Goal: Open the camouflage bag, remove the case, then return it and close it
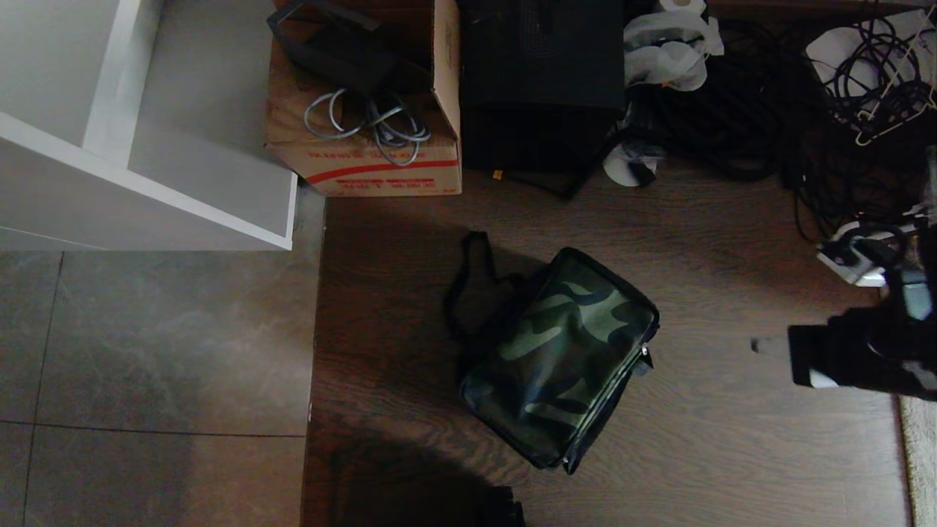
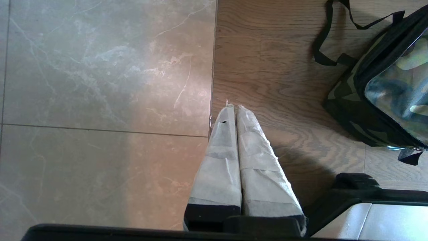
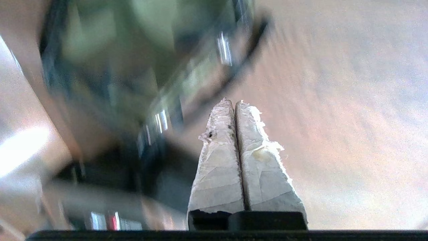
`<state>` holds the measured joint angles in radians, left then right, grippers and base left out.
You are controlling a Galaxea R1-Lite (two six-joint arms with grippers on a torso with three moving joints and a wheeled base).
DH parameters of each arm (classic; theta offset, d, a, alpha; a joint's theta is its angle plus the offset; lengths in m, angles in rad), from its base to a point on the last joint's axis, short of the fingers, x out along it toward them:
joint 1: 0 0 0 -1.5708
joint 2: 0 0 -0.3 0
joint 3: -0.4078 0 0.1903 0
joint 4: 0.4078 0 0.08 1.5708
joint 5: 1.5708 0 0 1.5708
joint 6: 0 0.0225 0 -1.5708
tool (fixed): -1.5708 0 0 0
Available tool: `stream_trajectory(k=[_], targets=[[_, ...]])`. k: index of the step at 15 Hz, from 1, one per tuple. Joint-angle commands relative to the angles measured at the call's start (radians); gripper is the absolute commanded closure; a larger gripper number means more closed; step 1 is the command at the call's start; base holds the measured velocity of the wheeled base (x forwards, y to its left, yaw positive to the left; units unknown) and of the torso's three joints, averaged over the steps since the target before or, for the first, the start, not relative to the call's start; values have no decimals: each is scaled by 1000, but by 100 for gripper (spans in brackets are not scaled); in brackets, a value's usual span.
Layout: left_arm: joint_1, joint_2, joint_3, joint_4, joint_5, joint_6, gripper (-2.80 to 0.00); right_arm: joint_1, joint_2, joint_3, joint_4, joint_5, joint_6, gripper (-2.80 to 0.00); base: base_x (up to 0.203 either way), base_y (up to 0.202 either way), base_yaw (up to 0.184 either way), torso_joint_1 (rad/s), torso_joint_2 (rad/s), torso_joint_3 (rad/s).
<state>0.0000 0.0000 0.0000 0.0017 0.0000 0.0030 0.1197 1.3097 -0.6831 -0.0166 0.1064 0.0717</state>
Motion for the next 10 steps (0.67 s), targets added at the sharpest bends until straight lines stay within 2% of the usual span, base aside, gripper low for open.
stream_trajectory(k=[1,4,6,8,9,10], targets=[[0,0,0,0,0,0,0,-12,-406,161,84,-4,-22,0,0,0,0,0,0,0],[0,0,0,0,0,0,0,-22,-798,353,148,-40,-47,0,0,0,0,0,0,0],[0,0,0,0,0,0,0,-30,-977,516,142,-106,-60,0,0,0,0,0,0,0],[0,0,0,0,0,0,0,-37,-1027,638,11,-171,-92,0,0,0,0,0,0,0],[0,0,0,0,0,0,0,-39,-1024,671,-72,-181,-122,0,0,0,0,0,0,0],[0,0,0,0,0,0,0,-40,-1024,677,-80,-170,-125,0,0,0,0,0,0,0]])
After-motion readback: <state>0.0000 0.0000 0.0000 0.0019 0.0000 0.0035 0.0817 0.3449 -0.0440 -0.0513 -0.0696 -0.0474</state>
